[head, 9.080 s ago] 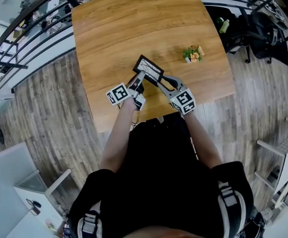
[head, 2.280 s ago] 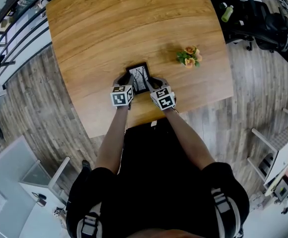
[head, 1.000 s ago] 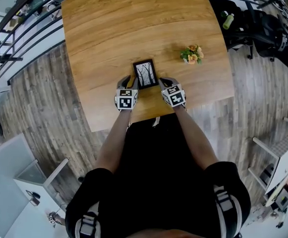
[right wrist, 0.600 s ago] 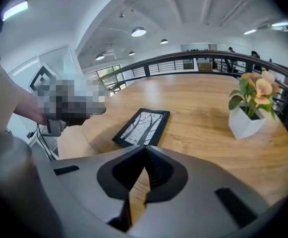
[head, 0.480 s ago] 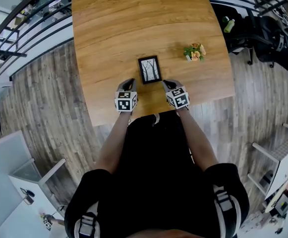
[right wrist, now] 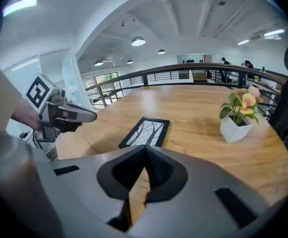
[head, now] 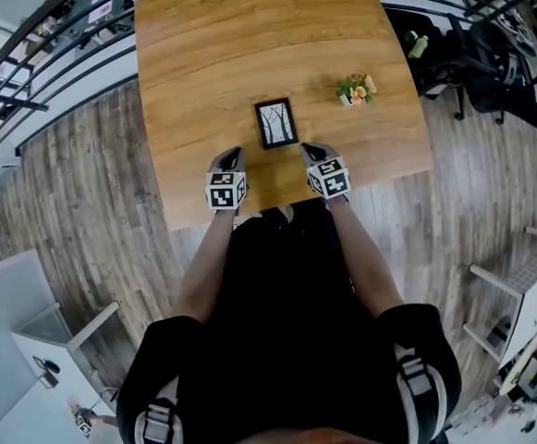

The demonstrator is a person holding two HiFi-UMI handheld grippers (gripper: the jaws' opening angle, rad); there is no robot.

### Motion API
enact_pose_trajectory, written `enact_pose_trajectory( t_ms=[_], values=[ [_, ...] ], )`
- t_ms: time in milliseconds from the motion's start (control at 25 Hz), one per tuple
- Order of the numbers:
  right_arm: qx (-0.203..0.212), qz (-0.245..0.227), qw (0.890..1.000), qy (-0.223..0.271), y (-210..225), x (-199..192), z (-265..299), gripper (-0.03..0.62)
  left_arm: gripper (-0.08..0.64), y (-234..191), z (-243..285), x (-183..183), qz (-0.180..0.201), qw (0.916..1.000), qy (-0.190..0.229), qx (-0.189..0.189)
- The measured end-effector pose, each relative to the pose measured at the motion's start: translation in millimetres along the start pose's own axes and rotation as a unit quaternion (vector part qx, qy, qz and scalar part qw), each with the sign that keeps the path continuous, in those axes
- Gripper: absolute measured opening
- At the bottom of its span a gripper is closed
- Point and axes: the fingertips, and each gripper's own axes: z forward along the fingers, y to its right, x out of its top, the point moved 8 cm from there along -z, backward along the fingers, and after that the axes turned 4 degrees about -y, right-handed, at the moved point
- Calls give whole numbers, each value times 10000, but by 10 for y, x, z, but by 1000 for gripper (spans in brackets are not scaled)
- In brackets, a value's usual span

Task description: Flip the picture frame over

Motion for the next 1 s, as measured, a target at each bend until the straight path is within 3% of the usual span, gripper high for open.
enact_pose_trajectory(
  t_ms=[1000],
  values=[
    [-154,112,9997,127,-120,-75,-122,8,29,-59,-216,40,38,9999,159,7]
  ],
)
